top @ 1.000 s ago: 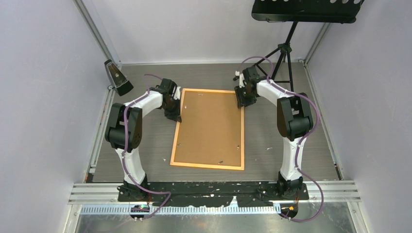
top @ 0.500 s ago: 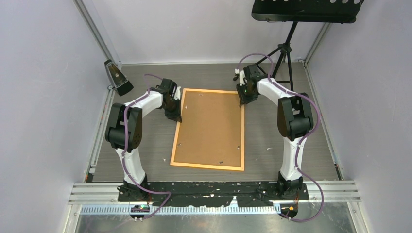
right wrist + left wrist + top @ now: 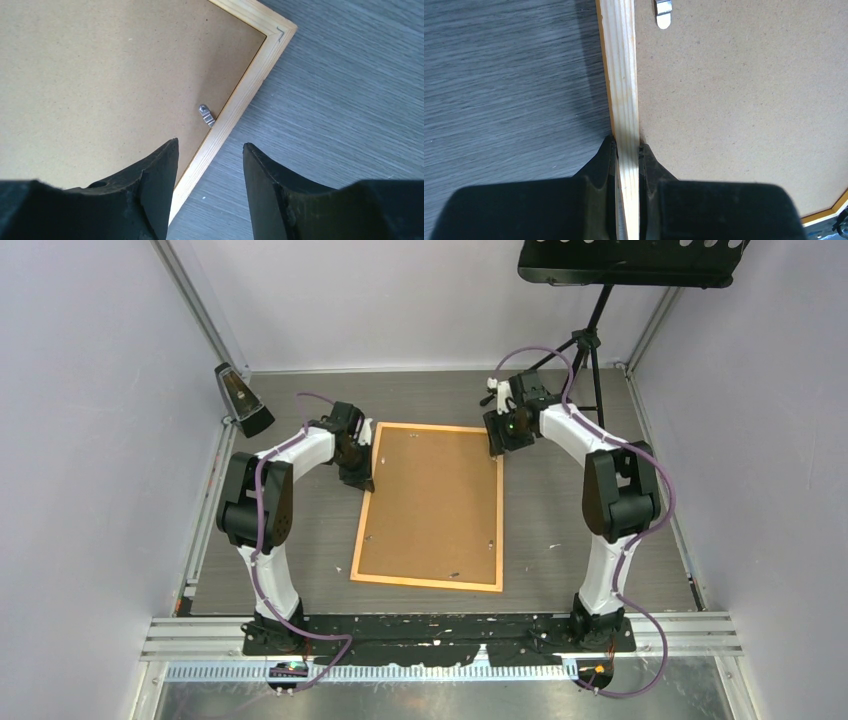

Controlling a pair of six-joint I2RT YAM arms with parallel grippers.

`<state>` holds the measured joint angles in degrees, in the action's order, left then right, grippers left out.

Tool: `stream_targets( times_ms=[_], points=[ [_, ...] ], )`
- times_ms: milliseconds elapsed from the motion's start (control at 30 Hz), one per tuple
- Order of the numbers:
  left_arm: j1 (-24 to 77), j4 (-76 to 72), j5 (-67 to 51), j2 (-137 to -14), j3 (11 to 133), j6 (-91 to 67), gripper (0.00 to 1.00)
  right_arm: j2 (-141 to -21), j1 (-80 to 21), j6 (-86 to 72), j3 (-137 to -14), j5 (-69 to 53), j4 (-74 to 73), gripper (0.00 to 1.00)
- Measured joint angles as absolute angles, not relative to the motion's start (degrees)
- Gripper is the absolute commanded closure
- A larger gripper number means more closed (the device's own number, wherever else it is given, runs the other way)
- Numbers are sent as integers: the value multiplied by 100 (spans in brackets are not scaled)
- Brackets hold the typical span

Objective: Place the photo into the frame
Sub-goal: Install the photo frame at the center of the board.

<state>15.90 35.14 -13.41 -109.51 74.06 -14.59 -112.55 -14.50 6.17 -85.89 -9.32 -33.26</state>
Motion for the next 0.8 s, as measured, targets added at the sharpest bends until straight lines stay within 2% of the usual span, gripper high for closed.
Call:
stream_targets(
  times_ms=[333,533,800],
  points=[
    [1590,3514,-1345,-10951,7406,-1466,100,-10573,-1450,781,-7575,-1304,-3387,43],
    [1590,3516,-1372,-10956,7406,-1481,100,-10088,-1450,974,-6803,-1605,-3588,47],
    [1590,3505,-1372,-10956,7400,-1483,100,-10138,-1450,1026,-6563,-2018,-3592,49]
  ],
)
